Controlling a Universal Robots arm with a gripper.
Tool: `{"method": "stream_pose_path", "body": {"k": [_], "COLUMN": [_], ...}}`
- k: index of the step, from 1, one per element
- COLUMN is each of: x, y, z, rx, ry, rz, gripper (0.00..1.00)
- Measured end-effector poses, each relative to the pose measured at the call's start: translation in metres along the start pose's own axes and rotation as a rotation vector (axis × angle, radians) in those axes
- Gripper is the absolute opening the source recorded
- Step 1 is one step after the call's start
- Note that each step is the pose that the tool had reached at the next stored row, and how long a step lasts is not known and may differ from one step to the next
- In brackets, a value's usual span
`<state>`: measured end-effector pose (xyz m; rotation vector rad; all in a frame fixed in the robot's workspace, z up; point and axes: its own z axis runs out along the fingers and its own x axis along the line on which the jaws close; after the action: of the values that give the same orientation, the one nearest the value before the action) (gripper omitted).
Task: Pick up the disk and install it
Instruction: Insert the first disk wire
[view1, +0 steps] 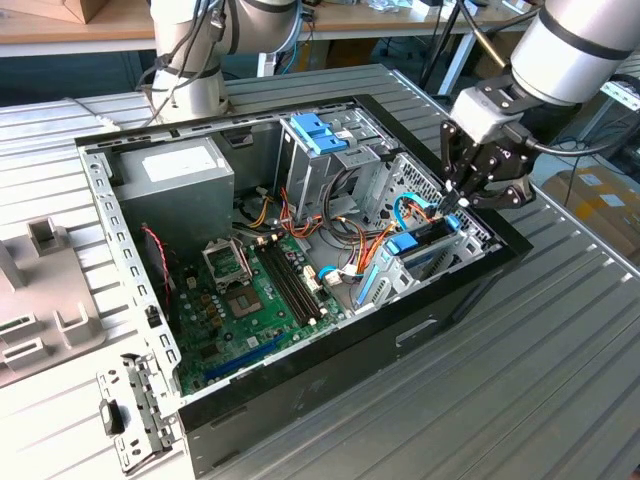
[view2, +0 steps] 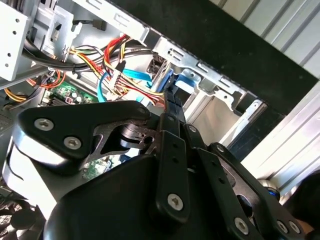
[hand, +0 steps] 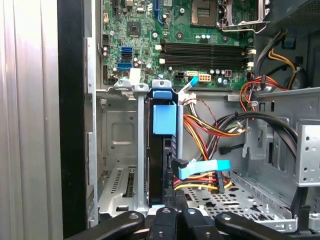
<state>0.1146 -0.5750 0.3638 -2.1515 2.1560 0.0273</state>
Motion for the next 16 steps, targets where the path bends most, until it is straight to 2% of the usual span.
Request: {"method": "stream_pose_path", "body": {"k": [8, 11, 16], "x": [-0.0002, -0.0003, -0.0002], "y": [-0.0137, -0.0161, -0.0168], "z": [-0.0016, -0.0018, -0.0018], "rx": [-0.0062, -0.0068, -0.0068], "ry": [-0.0008, -0.0009, -0.0008], "rz": [0.001, 0.001, 0.001], "gripper": [0.11, 0.11, 0.11]}}
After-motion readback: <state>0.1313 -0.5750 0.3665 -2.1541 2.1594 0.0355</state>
